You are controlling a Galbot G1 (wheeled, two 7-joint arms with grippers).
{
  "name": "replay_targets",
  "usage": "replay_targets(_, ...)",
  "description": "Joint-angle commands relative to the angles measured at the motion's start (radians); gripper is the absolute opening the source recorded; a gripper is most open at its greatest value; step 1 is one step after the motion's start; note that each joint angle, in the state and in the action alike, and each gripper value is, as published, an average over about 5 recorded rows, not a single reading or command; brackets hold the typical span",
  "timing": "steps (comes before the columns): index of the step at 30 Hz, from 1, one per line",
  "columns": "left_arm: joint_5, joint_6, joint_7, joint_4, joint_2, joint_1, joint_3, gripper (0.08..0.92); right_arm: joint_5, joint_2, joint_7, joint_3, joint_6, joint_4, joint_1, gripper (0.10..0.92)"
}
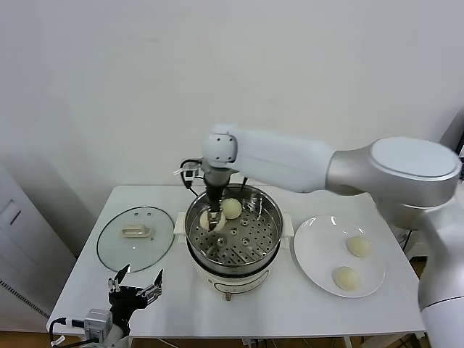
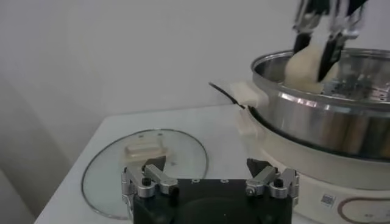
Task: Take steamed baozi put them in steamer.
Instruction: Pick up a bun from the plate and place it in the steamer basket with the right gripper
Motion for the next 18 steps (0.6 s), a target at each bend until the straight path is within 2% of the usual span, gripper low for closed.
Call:
replay_targets(1,-0.005,0.0,0.0,-0.001,0.001,0.0,0.0,0.823,-0.024,0.095,0.022,-0.004,-0.045,-0.055,-0.059,0.509)
replay_targets(13,-0.007,-0.001,-0.001,-0.002,0.001,0.0,0.001,0.823,-0.061,0.062,0.025,0.009,-0.046,-0.021,-0.07,0.526)
replay_targets(18,-0.005,-0.001,-0.001,0.0,0.0,0.001,0.002,0.823,-0.056,0.026,0.028,0.006,-0.046,0.022,-0.052,0.629)
